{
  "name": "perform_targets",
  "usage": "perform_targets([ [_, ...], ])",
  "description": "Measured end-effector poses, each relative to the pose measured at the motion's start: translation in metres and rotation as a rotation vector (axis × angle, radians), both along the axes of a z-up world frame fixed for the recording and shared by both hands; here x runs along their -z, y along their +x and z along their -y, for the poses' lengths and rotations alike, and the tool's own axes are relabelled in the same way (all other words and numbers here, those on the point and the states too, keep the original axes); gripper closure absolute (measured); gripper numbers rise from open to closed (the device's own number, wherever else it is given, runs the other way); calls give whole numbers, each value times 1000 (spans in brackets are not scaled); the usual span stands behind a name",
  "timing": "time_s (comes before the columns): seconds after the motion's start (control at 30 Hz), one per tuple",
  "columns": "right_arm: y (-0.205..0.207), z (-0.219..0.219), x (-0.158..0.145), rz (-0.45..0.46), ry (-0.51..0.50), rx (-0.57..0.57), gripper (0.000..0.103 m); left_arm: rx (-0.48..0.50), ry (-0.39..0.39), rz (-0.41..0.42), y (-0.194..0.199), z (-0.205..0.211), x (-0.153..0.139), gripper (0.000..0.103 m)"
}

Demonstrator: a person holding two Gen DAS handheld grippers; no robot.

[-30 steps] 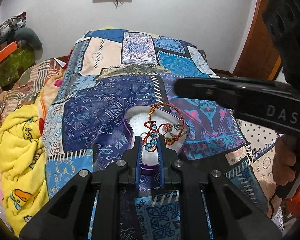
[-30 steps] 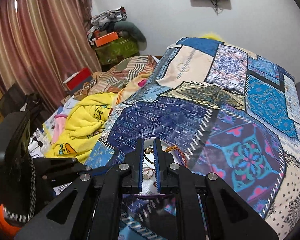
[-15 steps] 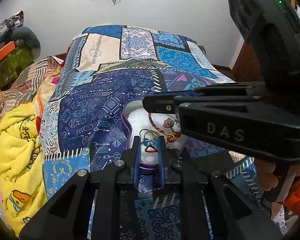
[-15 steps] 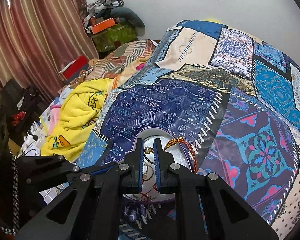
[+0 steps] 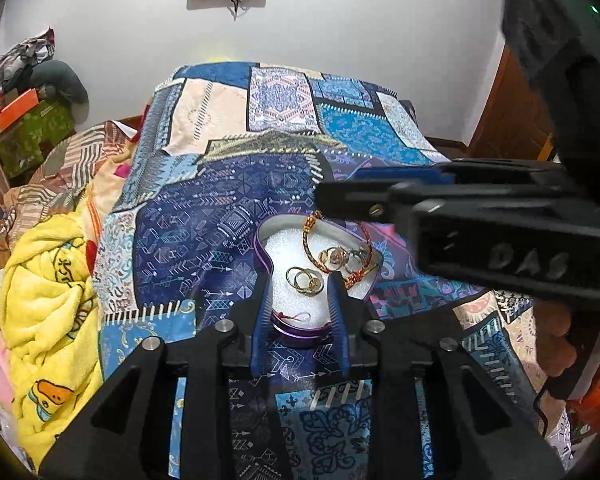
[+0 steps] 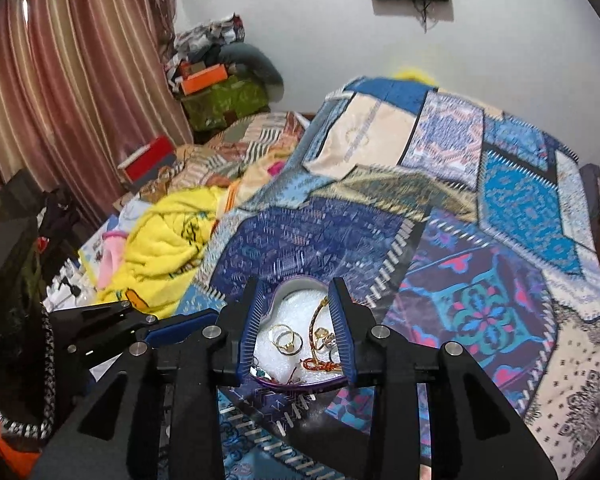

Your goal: Organize jewelry

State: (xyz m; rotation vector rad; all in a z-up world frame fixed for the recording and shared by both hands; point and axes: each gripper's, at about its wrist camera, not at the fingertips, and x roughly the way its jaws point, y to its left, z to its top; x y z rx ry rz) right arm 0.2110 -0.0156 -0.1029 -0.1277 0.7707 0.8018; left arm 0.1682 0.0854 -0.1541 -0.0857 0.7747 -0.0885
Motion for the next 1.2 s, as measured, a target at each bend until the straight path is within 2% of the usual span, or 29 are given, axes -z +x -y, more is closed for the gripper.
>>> perform_targets([
  [0.3,-49,32,-67,190,106,75,72,-40,18,125,-27,-6,-52,71],
  [0.43,-77,46,-98,289,167,98,72,-63,19,221,-50,-8,-87,71],
  [0.57,-102,59,-119,352,233,125,72,-85,34,331,-78,-6,-123,71],
  [0.67,-119,68,-131,390,274,143,70,-94,30,400,-99,-3,-143,65],
  [0.83,-148,78,-144,479,317,184,53,-114,49,517,-136,4,-172,62],
  [1.0,-168,81,-148,557,325,231,34,-136,84,602,-166,12,-188,50],
  [1.13,-174,85,-149,593,328,273,26,-148,95,642,-181,18,-195,42],
  [1.2,-176,86,-149,608,322,292,19,-160,98,662,-187,20,-198,34],
])
